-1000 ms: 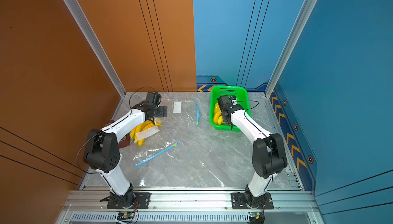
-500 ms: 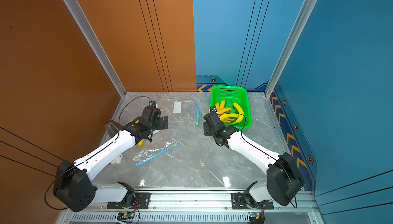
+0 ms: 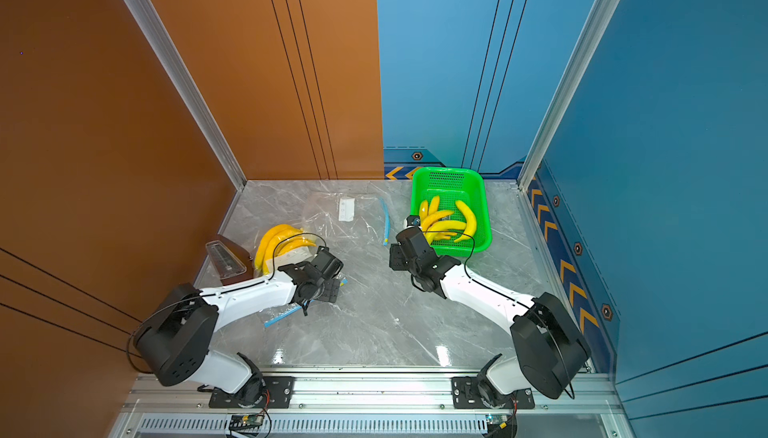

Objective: Open the zip-top bag and take out the banana
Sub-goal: Unzip the zipper on the zipper food storage bag.

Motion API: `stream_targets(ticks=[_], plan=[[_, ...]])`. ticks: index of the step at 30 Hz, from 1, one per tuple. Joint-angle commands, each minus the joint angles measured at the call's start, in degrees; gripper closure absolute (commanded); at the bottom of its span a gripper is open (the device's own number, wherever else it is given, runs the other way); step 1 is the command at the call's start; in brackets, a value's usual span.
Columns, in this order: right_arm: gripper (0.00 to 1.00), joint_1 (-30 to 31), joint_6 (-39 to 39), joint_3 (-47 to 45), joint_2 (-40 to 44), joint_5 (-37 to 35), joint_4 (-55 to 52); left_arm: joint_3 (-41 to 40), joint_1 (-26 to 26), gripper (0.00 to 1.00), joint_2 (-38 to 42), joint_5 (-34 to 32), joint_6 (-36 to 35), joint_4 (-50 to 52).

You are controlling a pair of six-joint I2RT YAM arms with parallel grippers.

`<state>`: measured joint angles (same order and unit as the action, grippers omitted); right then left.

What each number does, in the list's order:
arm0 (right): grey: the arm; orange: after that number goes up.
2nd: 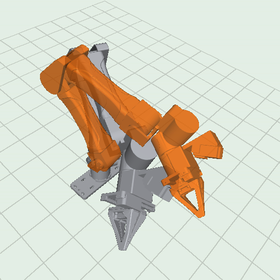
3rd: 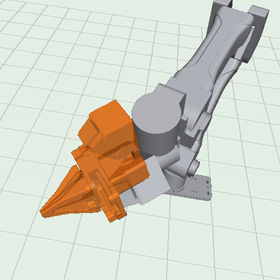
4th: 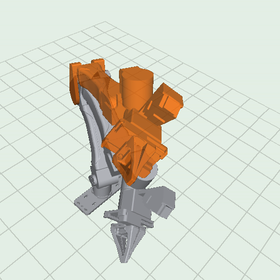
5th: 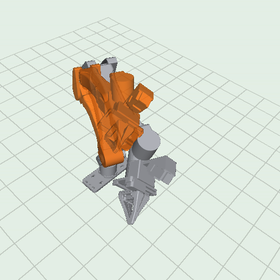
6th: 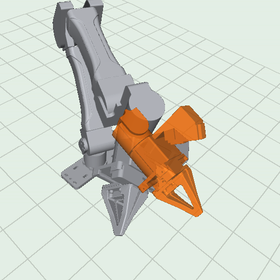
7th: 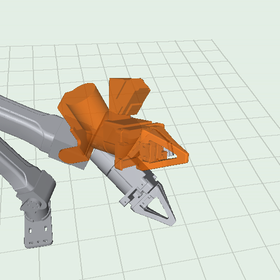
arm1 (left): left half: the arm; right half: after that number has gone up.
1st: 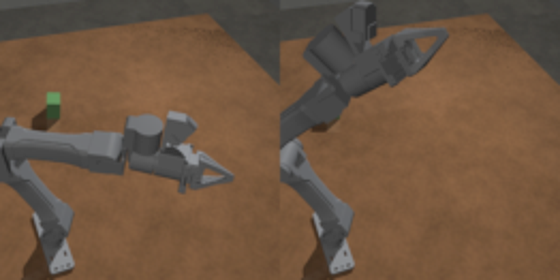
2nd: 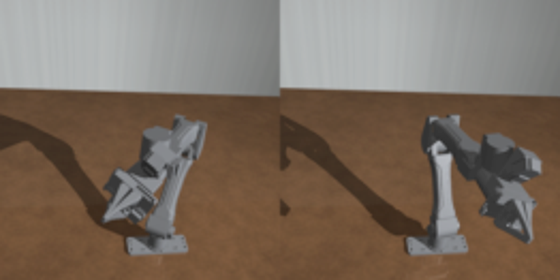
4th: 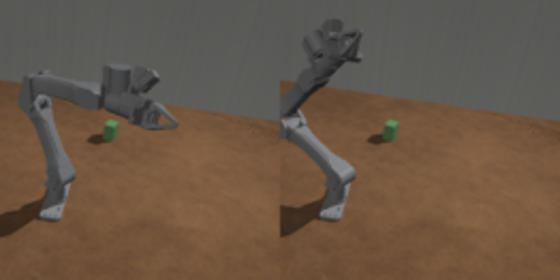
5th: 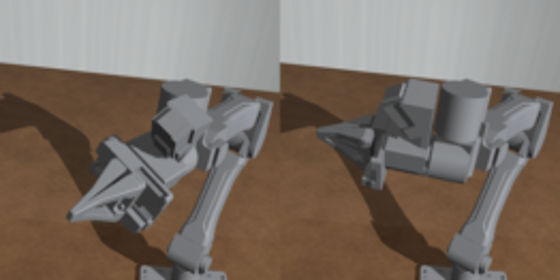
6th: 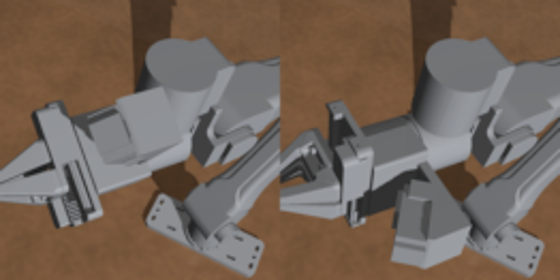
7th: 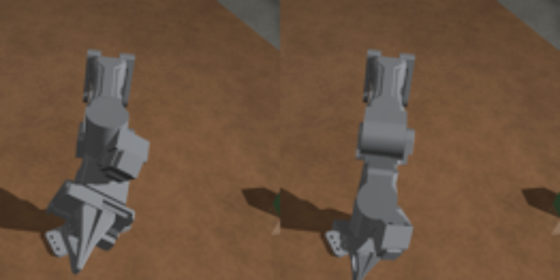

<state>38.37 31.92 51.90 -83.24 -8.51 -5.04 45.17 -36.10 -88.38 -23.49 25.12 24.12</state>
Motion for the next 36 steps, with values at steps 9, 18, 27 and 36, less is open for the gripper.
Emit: stream_targets(ticks=[9, 18, 27, 36], plan=[[0.38, 0.4, 1.2, -1.0, -1.4, 0.0, 0.6, 2.2, 4.6, 0.42, -5.8, 8.6, -0.6, -6.9], [0.39, 0.5, 0.6, -0.2, -1.9, -0.1, -0.5, 0.0, 3.7, 0.98, -2.9, 10.3, -3.6, -9.7], [0.38, -6.0, -1.7, -6.2, 3.1, 11.7, 5.2, -3.3, -3.4, 1.0, 5.2, 9.0, -8.8, -11.5], [0.4, -2.8, -0.6, -4.1, 3.1, 11.1, -0.3, -8.3, -11.9, 1.0, 13.3, 11.6, -12.7, -20.5]])
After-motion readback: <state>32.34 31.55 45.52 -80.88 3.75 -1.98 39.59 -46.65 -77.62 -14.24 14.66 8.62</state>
